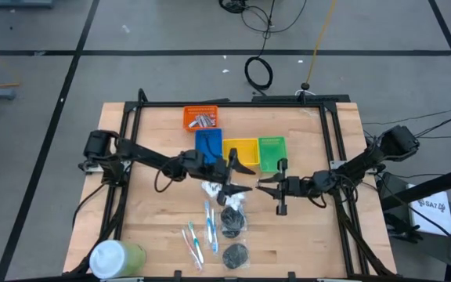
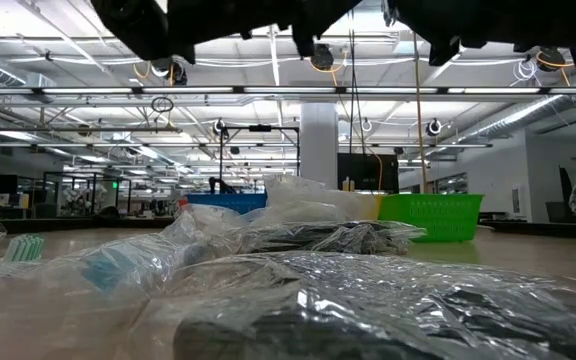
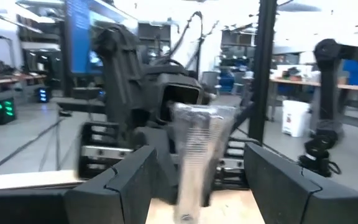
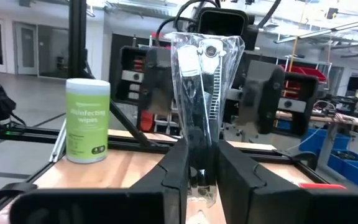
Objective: Pick & Place Travel size toiletries
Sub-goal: Put the bottom nail cutter into the orange basket
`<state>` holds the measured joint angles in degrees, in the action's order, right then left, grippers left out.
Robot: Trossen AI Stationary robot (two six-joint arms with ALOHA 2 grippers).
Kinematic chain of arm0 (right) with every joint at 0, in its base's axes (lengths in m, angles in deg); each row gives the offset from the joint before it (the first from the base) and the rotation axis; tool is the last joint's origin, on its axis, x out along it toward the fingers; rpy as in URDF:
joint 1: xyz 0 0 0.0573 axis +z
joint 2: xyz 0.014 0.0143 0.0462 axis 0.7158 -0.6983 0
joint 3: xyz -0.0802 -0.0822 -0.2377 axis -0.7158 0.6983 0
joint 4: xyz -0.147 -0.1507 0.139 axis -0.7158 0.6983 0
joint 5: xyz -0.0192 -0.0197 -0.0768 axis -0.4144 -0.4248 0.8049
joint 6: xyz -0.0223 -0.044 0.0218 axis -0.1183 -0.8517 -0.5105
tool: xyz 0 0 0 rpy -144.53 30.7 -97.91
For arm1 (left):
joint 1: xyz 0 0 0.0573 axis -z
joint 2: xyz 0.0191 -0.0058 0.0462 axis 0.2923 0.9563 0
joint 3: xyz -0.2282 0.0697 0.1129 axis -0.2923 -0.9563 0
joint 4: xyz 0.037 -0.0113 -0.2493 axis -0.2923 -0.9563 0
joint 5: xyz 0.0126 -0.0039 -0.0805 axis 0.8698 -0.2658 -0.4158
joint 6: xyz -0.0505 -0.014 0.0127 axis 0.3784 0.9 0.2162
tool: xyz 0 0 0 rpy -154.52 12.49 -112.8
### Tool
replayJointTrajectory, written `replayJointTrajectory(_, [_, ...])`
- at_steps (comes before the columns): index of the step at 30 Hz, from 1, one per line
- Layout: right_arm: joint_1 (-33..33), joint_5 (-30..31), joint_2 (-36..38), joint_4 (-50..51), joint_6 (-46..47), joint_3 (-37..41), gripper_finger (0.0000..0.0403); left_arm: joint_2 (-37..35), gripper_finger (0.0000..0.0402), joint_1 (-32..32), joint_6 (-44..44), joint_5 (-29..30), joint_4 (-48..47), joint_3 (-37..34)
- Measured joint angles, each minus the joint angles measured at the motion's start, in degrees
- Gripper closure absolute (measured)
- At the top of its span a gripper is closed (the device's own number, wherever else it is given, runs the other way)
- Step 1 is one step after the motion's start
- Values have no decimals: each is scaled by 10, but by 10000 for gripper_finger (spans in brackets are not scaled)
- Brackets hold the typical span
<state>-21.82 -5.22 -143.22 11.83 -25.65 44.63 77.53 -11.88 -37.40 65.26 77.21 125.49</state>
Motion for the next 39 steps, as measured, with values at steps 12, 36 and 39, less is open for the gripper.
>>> replayJointTrajectory(12, [-6, -5, 0, 9, 15, -1, 356, 27, 163, 21, -33, 1, -51, 56])
replayJointTrajectory(36, [-6, -8, 0, 11, 19, -1, 356, 27, 357, 18, -56, 26, -55, 56])
replayJointTrajectory(39, [-6, -5, 0, 15, 24, -1, 343, 27, 357, 16, -57, 28, -57, 56])
